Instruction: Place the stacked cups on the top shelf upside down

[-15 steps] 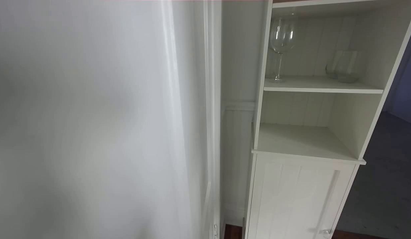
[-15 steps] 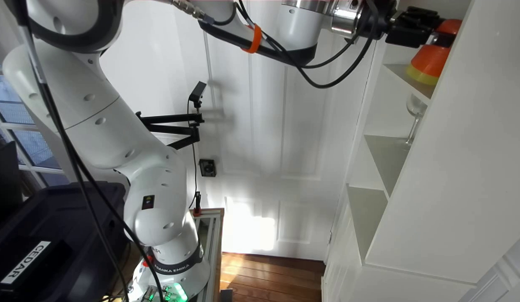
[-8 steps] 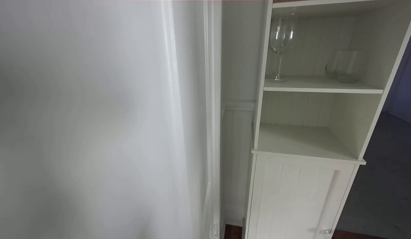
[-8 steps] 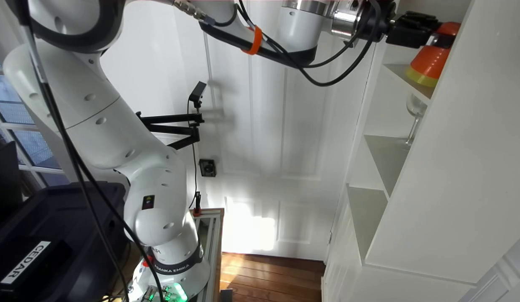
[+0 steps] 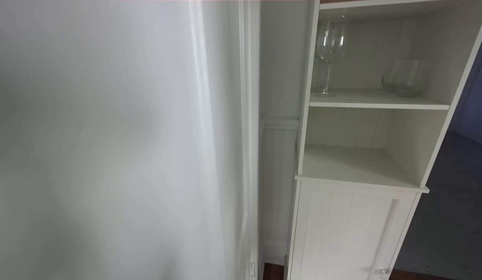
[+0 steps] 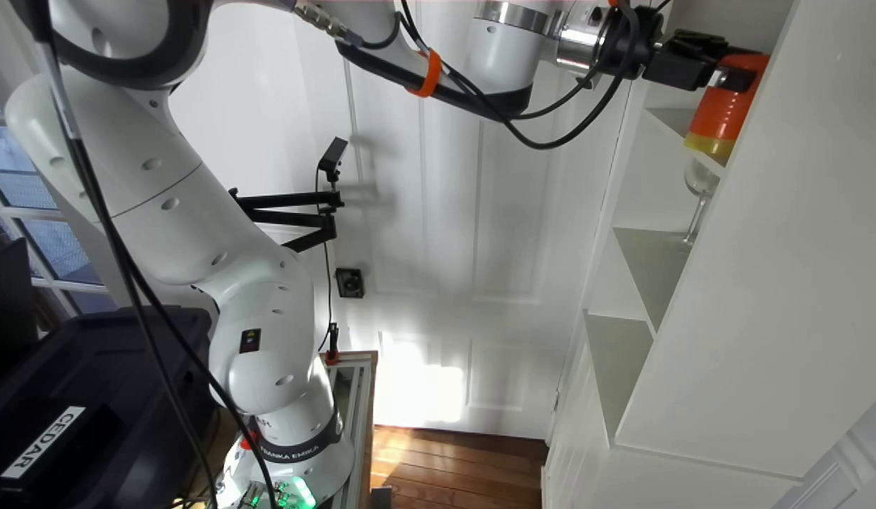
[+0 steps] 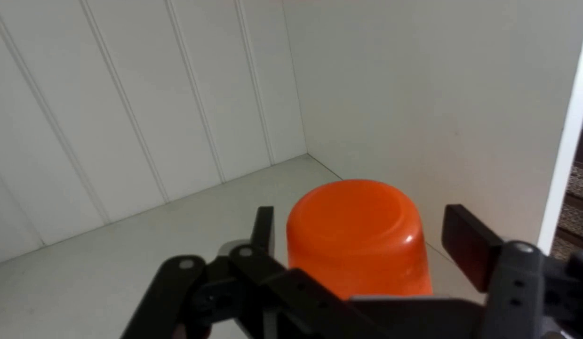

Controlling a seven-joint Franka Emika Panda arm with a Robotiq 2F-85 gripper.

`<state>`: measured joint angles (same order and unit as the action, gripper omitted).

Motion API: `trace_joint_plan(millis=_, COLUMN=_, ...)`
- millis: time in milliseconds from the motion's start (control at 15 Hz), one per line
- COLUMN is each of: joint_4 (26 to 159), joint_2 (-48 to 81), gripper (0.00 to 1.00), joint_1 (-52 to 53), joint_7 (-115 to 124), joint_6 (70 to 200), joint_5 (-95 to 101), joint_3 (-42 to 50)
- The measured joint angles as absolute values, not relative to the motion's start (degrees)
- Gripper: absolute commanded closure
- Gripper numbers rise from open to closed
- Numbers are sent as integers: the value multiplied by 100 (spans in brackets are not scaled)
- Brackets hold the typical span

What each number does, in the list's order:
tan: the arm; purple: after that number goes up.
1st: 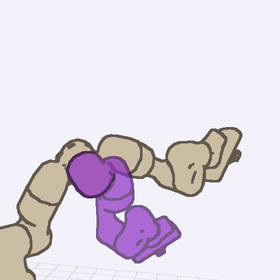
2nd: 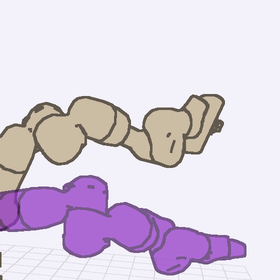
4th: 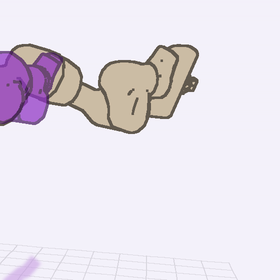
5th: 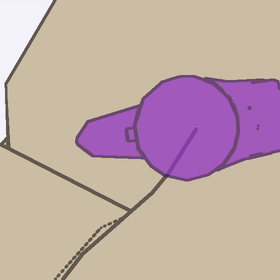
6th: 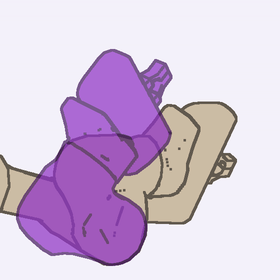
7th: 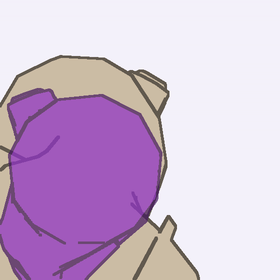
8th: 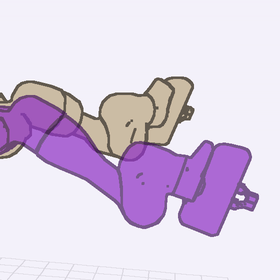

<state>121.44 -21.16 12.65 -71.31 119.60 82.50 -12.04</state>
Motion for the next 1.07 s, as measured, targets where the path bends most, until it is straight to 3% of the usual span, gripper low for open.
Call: trace_joint_plan(millis=1067, joint_4=12156, joint_2=-2347, gripper=0, joint_1=1294, joint_7=-7135, joint_6=11929, joint_5=8114, joint_3=-1189)
